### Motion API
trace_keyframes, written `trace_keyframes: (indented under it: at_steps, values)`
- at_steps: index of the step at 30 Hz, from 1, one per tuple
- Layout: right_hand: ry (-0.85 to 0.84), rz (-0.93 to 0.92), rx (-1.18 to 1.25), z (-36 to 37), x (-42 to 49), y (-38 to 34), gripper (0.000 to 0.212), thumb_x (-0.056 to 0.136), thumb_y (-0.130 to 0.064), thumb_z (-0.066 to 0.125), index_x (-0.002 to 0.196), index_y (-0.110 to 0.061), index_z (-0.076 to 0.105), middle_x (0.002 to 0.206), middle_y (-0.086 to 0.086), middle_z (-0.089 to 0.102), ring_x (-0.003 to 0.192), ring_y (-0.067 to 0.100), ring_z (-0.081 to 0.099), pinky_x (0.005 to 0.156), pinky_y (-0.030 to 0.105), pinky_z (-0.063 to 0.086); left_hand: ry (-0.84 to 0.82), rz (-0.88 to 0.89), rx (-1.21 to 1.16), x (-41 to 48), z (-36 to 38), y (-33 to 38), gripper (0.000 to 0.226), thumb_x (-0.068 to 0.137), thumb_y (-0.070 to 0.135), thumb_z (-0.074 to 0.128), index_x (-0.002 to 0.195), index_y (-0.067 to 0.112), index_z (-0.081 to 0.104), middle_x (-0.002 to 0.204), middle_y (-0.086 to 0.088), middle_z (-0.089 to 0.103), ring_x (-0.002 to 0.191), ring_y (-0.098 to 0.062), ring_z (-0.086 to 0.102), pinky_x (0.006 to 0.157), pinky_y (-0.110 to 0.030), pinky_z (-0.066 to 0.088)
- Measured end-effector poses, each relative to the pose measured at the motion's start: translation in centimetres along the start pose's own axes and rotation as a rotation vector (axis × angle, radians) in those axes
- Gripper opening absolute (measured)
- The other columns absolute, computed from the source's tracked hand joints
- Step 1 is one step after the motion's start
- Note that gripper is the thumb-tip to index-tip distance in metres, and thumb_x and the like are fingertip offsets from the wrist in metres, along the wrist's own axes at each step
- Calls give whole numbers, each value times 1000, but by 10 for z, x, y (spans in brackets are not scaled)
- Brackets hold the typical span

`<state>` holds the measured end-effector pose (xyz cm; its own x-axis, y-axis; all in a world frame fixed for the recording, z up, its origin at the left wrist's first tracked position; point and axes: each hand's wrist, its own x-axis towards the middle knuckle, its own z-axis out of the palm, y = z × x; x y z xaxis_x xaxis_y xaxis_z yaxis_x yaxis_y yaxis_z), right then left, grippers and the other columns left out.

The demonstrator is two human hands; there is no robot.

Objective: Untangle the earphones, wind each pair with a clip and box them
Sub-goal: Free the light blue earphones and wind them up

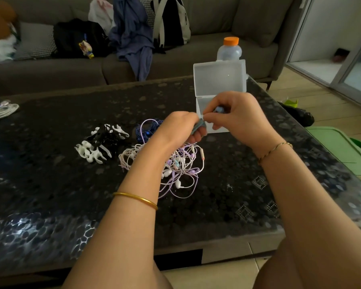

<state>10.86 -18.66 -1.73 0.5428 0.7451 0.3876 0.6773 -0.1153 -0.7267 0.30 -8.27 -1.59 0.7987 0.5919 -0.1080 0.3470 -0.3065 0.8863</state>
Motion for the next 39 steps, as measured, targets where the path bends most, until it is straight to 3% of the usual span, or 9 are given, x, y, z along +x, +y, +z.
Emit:
trace_keyframes:
  at_steps: [5, 10, 15, 23, 27, 32, 35, 39]
  values:
    - [48, 156, 474, 31, 0, -7, 7, 87, -10, 64, 81, -10, 61, 80, 4, 66, 65, 8, 66, 62, 20, 56, -97, -146, -466, -6, -15, -6, 33, 96, 20, 39, 66, 14, 54, 55, 4, 45, 44, -4, 33, 43, -19, 24]
    - [-58, 279, 642, 70, 3, -24, 8, 94, -15, 54, 89, -10, 52, 91, 10, 67, 78, 19, 68, 70, 33, 59, 12, -215, -571, -15, -34, -20, 33, 98, 19, 38, 68, 16, 49, 52, 5, 42, 43, -3, 32, 42, -18, 22]
    - [-249, 210, 569, 82, 7, -40, 7, 92, -10, 56, 97, -6, 52, 95, 14, 68, 83, 22, 71, 66, 32, 60, 135, -243, -512, -20, -56, -35, 31, 96, 18, 39, 66, 15, 47, 56, 3, 42, 45, -5, 31, 42, -19, 20]
    - [-278, 250, 499, 109, 15, -53, 7, 91, -2, 57, 96, -3, 52, 90, 18, 66, 72, 19, 71, 59, 26, 58, 217, -276, -370, -20, -73, -56, 29, 97, 18, 39, 71, 12, 51, 62, -1, 48, 46, -8, 36, 41, -21, 26]
    - [-258, 263, 514, 121, 18, -57, 6, 91, -1, 56, 90, -4, 51, 91, 21, 65, 75, 25, 69, 60, 30, 60, 274, -228, -244, -16, -81, -68, 23, 99, 23, 41, 85, 10, 53, 68, -2, 48, 53, -12, 42, 44, -23, 32]
    - [-377, 444, 653, 122, 21, -51, 23, 91, -1, 55, 114, 3, 53, 97, 22, 63, 78, 23, 68, 63, 29, 60, 236, -179, -259, -15, -87, -82, 29, 100, 23, 48, 75, 9, 56, 66, -4, 50, 56, -15, 43, 52, -26, 36]
    - [-521, 519, 689, 119, 23, -51, 14, 93, -3, 51, 102, 0, 62, 92, 14, 63, 77, 17, 66, 65, 25, 59, 260, -125, -269, -15, -90, -85, 21, 97, 19, 53, 79, 10, 57, 66, -5, 55, 57, -14, 49, 50, -25, 37]
    - [-490, 507, 712, 119, 24, -56, 14, 94, -2, 49, 100, 2, 62, 89, 11, 63, 73, 14, 64, 62, 23, 58, 349, -69, -279, -15, -90, -84, 9, 94, 19, 59, 89, 13, 54, 85, -5, 62, 73, -13, 60, 55, -25, 44]
